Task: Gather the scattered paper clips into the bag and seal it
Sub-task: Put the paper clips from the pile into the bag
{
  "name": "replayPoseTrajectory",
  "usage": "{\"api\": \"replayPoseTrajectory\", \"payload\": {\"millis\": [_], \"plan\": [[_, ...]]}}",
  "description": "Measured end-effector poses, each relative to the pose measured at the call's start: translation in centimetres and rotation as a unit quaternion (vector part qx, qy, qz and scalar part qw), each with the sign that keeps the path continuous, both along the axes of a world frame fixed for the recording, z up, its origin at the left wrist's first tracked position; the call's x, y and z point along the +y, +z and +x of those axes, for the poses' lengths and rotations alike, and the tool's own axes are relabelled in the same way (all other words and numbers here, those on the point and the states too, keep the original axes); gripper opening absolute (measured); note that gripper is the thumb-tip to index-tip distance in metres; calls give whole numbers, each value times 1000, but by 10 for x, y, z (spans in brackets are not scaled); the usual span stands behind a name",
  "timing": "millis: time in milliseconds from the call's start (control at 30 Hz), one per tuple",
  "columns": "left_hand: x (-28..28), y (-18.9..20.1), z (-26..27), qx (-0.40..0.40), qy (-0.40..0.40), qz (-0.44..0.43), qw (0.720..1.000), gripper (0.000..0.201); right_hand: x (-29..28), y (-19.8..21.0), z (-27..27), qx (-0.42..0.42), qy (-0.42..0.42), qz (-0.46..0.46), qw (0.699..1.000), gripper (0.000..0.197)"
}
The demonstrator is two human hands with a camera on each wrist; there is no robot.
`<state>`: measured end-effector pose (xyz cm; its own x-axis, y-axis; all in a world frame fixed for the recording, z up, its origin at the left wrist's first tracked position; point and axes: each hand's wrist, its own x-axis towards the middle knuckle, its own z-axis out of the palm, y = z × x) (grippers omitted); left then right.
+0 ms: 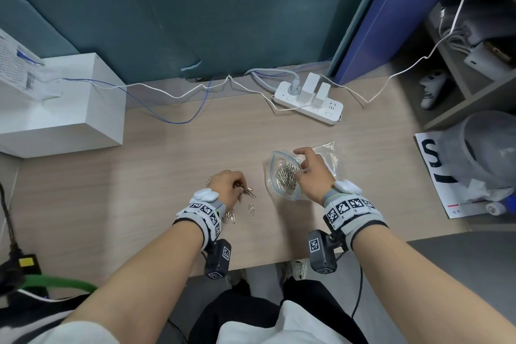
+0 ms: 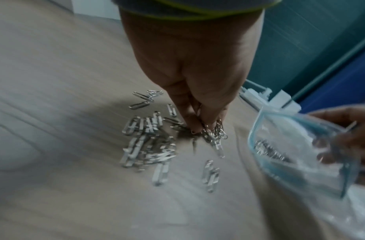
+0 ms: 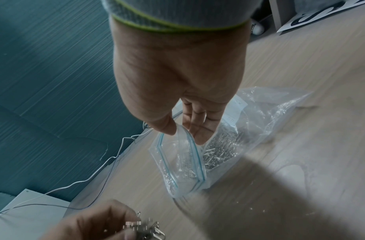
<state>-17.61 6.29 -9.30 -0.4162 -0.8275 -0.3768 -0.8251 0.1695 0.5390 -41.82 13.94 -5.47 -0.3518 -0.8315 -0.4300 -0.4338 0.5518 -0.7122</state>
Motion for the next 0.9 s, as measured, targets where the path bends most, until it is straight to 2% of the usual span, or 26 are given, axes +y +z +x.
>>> {"api": "replayPoseTrajectory", "payload": {"millis": [133, 267, 367, 500, 600, 800, 833, 900], "plan": [[1, 14, -30, 76, 70, 24, 994, 15, 2, 1, 1, 4, 1, 2, 1000, 56], [8, 23, -68, 162, 50, 77, 983, 16, 3, 0, 1, 9, 0, 2, 1000, 56], [10, 23, -76, 177, 43, 95, 979, 15, 3, 0, 1, 9, 4, 0, 1000, 55], [3, 10, -52, 98, 29, -2, 995, 18, 3, 0, -2, 11, -1, 3, 1000, 55], [2, -4, -19, 33, -45, -36, 998, 23, 2, 1, -3, 5, 4, 5, 1000, 55], [10, -8, 6, 5, -123, -30, 992, 18, -4, 0, 1, 15, 14, 2, 1000, 54], [11, -7, 6, 0, -125, -28, 992, 20, -5, 0, 2, 16, 15, 4, 1000, 54], [17, -5, 6, -20, -128, -25, 991, 37, -7, 1, 3, 14, 15, 7, 1000, 53]]}}
